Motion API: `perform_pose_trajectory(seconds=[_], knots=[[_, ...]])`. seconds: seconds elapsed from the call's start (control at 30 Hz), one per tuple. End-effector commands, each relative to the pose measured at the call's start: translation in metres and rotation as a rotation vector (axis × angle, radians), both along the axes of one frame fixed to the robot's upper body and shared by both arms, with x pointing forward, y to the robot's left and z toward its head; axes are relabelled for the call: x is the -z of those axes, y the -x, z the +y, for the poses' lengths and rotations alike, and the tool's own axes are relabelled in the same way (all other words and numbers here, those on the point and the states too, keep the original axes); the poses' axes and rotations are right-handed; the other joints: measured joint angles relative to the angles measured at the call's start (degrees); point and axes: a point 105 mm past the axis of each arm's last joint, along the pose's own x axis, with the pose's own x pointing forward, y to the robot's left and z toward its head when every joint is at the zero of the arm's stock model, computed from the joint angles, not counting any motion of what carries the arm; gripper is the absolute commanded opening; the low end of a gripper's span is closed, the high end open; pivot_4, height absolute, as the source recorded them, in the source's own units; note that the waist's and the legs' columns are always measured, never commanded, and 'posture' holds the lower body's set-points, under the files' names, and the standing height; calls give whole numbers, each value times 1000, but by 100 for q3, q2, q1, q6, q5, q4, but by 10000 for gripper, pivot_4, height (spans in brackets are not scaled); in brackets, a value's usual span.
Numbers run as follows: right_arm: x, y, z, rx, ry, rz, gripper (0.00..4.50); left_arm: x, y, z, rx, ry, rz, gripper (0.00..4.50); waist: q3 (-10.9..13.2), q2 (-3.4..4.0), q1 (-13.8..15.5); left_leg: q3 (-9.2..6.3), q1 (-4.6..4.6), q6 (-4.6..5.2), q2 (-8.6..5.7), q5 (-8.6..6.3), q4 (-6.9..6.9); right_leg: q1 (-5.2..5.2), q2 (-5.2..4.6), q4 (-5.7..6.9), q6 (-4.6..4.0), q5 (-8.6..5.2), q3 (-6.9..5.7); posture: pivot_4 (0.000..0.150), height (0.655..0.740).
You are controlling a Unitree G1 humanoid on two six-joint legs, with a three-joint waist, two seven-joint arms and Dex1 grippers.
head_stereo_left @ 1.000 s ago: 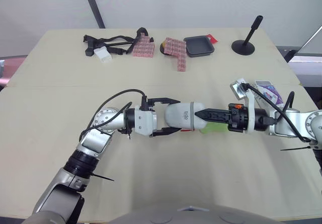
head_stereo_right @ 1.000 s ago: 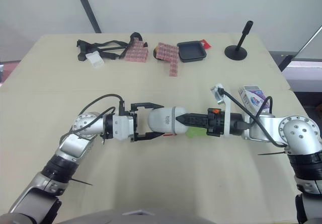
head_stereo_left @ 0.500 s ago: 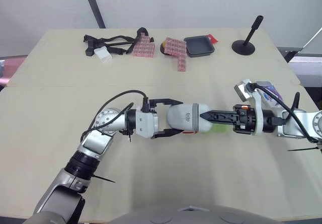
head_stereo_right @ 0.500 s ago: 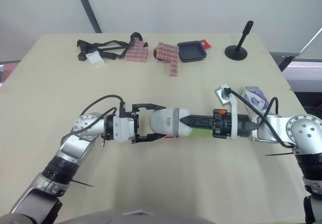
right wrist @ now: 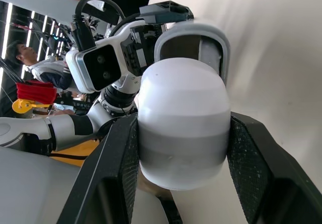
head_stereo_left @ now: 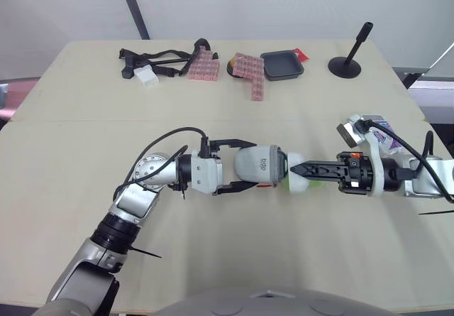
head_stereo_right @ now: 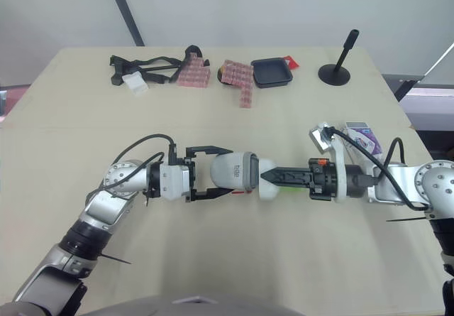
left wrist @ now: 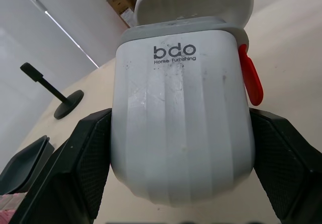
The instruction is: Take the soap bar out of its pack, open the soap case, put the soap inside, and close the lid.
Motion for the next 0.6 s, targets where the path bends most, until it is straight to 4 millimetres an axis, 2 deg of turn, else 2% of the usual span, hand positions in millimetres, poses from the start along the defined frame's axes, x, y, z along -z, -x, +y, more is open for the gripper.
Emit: perform_pose_trajectory(seconds=[0.03,0.1,0.17,0.3,0.4,0.53,0.6], knots=[[-14,-1,-9,21,-19,-41,20180,-5,0,1,-4,16,-16,34667,0,0,4,0,0,0,0,0,0,0,0,0,0,0,0,1500,7400],[-14,-3,-14,46,-3,-45,20180,-4,0,1,-4,15,-15,34667,0,0,7,0,0,0,1,0,0,0,0,-1,0,0,0,1500,7400],[-15,-8,-28,98,41,-57,20180,-4,0,1,-6,13,-14,34667,0,0,26,0,-2,0,1,0,0,0,0,-1,-1,0,0,1500,7400],[-10,-16,-62,193,223,-79,20180,-3,-1,1,-7,10,-10,34667,1,-1,57,0,-5,1,-1,0,1,0,-1,-3,0,0,0,1500,7400],[-2,-20,-80,238,339,-90,20180,-3,0,1,-7,11,-7,34667,1,-3,59,-2,-7,1,1,0,1,0,2,-6,0,0,-2,1500,7400],[20,-28,-117,306,648,-108,20180,-2,-1,1,-6,8,-3,34667,1,-1,58,-1,-9,1,2,0,2,0,2,-5,0,0,-1,1500,7400],[27,-29,-127,306,749,-118,20180,-2,-1,0,-7,7,-2,34667,1,-3,56,-2,-10,1,3,0,2,0,3,-6,0,0,-3,1500,7400]])
